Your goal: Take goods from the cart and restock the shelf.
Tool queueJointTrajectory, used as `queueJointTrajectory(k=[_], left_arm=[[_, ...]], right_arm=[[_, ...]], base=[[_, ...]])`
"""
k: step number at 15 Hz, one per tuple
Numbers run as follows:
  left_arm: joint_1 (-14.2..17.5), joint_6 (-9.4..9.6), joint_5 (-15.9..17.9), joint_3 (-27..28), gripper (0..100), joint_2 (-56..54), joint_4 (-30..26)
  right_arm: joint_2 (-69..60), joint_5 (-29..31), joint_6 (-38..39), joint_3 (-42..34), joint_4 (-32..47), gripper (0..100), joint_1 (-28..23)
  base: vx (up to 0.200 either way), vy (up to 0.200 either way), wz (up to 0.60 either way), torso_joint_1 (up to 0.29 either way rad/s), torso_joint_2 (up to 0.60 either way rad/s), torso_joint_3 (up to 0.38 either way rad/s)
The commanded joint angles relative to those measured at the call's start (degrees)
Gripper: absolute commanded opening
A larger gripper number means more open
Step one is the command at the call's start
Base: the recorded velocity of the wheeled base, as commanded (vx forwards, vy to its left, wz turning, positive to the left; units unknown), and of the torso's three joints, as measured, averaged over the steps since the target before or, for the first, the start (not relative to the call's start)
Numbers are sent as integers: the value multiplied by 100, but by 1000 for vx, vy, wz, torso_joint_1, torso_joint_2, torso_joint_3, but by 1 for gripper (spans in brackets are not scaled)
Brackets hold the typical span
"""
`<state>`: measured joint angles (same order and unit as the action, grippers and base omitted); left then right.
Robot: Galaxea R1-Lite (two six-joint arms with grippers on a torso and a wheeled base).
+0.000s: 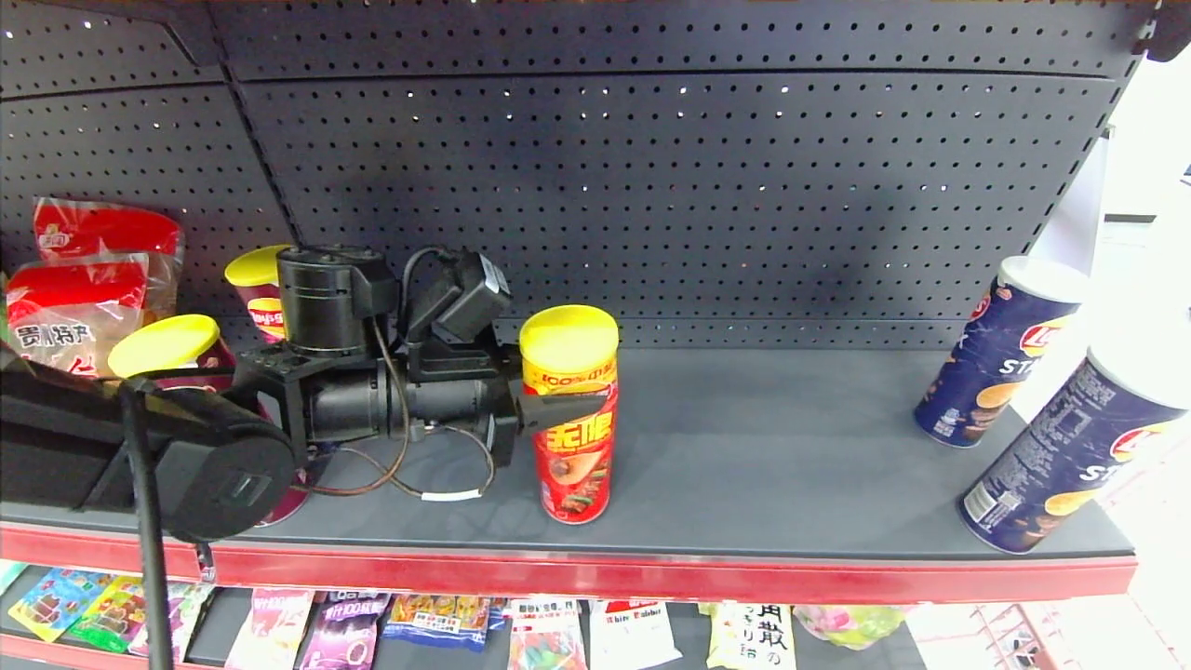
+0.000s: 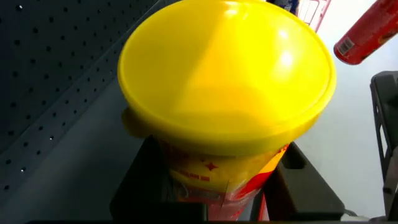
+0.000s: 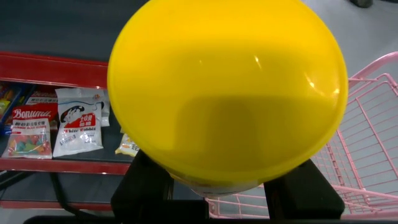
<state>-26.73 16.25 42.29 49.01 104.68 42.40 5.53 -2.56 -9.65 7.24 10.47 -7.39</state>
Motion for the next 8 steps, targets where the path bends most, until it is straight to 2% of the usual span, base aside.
queueJointTrajectory(k=[1, 3, 8], left_arm=[[-7, -8, 7, 21, 0, 44, 5], [-42, -25, 7, 12, 0, 202, 251], [-130, -78, 139, -155, 0, 202, 286]], right_arm=[[9, 1, -1, 5, -1, 0, 0], [9, 1, -10, 32, -1, 0, 0], [9, 1, -10, 84, -1, 0, 0]], base=[[0, 0, 0, 0, 0, 0], [0, 0, 0, 0, 0, 0], [0, 0, 0, 0, 0, 0]])
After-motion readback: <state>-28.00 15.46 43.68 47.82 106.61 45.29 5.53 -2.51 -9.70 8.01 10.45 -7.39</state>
